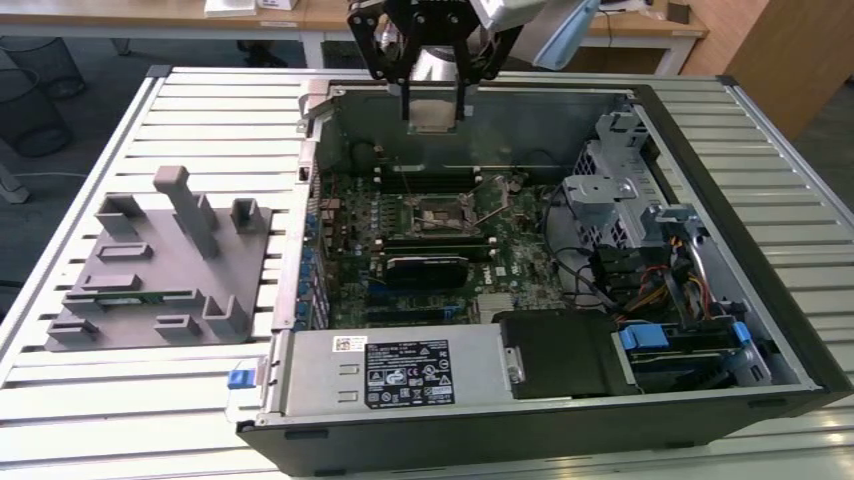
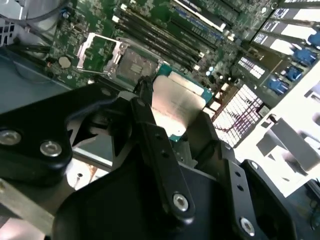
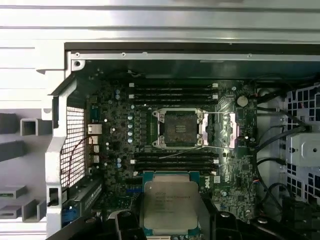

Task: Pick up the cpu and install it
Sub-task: 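Pick up the cpu and move it towards the insertion slot, then place the cpu into insertion slot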

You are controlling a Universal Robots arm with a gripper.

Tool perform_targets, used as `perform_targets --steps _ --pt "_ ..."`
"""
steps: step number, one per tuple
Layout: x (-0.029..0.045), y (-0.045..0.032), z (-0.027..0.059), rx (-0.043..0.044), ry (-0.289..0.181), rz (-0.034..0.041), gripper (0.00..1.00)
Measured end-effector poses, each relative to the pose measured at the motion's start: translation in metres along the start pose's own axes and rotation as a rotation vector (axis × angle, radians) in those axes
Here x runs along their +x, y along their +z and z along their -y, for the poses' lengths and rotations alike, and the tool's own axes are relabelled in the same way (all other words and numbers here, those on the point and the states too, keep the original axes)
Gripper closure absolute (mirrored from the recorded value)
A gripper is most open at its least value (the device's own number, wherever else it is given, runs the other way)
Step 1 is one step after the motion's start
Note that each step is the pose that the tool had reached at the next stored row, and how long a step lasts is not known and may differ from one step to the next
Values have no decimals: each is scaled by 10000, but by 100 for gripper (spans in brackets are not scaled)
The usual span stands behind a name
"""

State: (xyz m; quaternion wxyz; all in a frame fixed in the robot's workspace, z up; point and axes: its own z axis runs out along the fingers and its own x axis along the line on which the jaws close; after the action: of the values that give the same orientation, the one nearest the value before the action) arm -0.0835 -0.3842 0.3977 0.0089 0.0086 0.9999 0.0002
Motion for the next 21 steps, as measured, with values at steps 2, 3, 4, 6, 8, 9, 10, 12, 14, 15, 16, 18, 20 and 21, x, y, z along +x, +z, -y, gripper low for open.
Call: perform_targets --steps 2,3,4,6,8,9,10,12,14,15,16,18,20,21 --pt "-39 2 -5 -1 -1 0 47" --pt "-55 3 -7 -1 -1 0 47" --pt "-67 4 -8 -1 0 1 47" --pt "-101 6 -11 -1 0 1 47" --pt "-159 8 -13 -1 1 1 47" --pt "-181 9 -13 1 9 1 47" --pt "-207 10 -14 5 13 1 47" --pt "-270 13 -15 4 13 4 47" --pt "-349 15 -22 7 14 0 47" --pt "-385 17 -25 6 14 0 47" --pt "-415 19 -27 7 13 0 47" --pt "-451 21 -28 8 13 1 47" --pt "-467 22 -29 21 19 1 47" --pt "-472 23 -29 26 20 2 47"
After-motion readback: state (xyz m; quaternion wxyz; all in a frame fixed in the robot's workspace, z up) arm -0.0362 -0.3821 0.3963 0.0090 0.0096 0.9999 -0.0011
